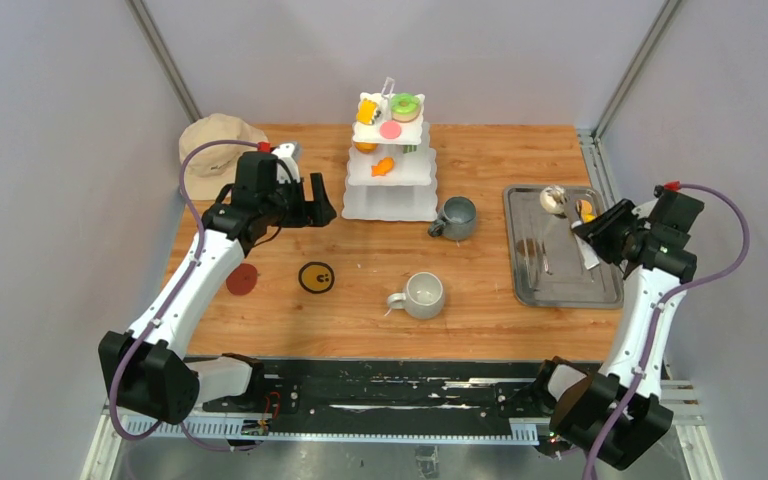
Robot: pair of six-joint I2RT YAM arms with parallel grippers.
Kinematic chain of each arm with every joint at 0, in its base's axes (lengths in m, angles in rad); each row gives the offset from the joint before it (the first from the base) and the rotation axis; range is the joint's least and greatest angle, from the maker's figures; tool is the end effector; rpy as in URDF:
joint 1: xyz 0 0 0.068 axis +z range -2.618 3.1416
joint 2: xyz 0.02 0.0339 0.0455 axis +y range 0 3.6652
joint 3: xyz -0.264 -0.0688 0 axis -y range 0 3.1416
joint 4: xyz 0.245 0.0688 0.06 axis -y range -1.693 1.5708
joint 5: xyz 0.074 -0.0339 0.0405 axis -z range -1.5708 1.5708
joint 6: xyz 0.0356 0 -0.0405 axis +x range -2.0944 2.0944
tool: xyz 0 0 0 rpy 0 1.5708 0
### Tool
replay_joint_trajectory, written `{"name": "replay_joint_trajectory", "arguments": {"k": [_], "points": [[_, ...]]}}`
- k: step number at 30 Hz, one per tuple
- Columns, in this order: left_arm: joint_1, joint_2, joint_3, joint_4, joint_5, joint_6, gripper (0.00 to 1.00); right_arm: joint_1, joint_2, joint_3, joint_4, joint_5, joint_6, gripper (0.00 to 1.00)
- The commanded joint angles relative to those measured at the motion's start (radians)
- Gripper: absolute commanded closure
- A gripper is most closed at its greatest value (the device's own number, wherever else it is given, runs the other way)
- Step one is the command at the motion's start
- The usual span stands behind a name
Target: Serve the afternoon tea
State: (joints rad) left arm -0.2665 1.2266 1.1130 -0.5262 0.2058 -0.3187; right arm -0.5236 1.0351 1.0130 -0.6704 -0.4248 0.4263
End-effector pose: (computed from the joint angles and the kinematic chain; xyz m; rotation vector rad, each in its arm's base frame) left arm 0.2571 -0.0777 0.3289 0.0579 2.2498 -0.5479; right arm 0.1922 -0.0940 0.3271 0.8127 2.0708 0.4262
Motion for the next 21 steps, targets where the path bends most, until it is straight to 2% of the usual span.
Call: {"name": "replay_joint_trajectory", "arguments": {"k": [1,7,14,21], "points": [[-0.007,-0.01,0.026,-0.031,-0.057,0.032,0.11,0.081,-0.021,0.097,0.014,-0.13,-0.01,1.0],[-0.007,-0.011,0.026,-0.036,-0.092,0.012,0.11,0.338,-0.008,0.215,0.017,-0.067,-0.019,1.0],[-0.006,-0.018,0.019,-0.029,-0.088,-0.015,0.11,0.632,0.074,0.272,0.057,0.01,-0.003,1.0],[0.024,-0.03,0.052,-0.069,-0.135,0.032,0.11,0.764,0.177,0.29,0.12,0.075,-0.001,1.0]]}}
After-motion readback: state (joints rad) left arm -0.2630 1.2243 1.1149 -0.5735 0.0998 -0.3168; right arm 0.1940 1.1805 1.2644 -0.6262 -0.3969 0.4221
